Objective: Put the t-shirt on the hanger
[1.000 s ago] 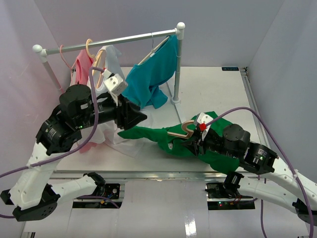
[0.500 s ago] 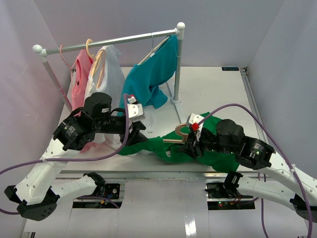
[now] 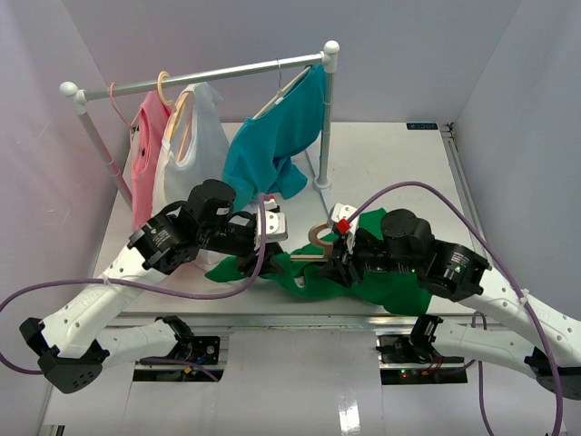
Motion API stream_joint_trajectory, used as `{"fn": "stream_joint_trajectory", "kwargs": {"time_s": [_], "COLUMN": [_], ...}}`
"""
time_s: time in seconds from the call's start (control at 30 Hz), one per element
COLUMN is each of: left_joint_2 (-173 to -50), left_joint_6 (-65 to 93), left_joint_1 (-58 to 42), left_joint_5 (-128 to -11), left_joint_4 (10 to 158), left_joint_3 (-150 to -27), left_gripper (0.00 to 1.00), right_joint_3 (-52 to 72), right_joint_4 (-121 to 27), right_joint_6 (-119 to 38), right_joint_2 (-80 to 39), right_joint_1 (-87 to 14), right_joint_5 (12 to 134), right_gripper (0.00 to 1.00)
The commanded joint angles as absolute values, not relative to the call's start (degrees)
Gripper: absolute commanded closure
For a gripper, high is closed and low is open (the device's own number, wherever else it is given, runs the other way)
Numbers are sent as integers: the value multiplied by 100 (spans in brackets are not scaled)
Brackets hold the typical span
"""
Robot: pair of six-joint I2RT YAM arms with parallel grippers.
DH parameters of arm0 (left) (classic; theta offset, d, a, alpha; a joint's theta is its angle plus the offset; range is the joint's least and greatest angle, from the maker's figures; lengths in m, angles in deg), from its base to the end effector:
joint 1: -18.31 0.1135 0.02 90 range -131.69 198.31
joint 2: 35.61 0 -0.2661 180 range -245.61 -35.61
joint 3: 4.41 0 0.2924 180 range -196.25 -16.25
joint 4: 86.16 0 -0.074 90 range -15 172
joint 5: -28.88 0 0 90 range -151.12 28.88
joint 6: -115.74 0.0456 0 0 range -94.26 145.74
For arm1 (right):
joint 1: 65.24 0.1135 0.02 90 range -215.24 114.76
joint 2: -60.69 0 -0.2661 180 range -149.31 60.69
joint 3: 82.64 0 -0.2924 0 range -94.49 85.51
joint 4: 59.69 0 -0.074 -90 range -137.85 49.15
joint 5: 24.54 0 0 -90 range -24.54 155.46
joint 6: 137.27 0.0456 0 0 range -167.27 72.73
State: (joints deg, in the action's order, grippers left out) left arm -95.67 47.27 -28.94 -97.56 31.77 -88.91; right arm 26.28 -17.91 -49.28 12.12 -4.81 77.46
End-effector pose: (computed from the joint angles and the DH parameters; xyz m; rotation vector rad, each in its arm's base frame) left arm 0.1437 -0.1954 0.3975 1.5448 1.6231 -0.9519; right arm 0.1033 0.2012 0.3858 -1.1617 1.6294 0.8743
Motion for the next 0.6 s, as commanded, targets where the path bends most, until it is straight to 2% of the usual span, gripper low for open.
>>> {"fn": "stream_joint_trajectory", "kwargs": {"time_s": [0.0, 0.2, 0.27, 0.33, 0.37, 0.57], "left_joint_2": [-9566, -9554, -9538, -9538, -9559, -9799], "left_joint_6": [4781, 4775, 4814, 4807, 4800, 4578], "left_joint_1": [-3141, -3162, -3163, -3170, -3163, -3162], "left_joint_5": [-9967, -10157, -10172, -10206, -10229, -10718], "left_joint_4": [3365, 3223, 3182, 3182, 3182, 3186], "left_joint_3": [-8870, -8833, -8860, -8907, -8932, -9239], "left_gripper": [52, 55, 67, 86, 90, 97], "right_joint_3": [2155, 2038, 2035, 2055, 2092, 2331], "right_joint_4": [-2399, -2439, -2453, -2480, -2503, -2620], "right_joint_6": [-4994, -5000, -5010, -5017, -5024, -5116], "right_joint_2": [1211, 1149, 1181, 1215, 1231, 1197], "right_joint_1": [-468, -476, -468, -468, -475, -477], "right_joint_5": [8354, 8553, 8598, 8618, 8663, 8676], "right_gripper": [92, 92, 92, 92, 92, 92]}}
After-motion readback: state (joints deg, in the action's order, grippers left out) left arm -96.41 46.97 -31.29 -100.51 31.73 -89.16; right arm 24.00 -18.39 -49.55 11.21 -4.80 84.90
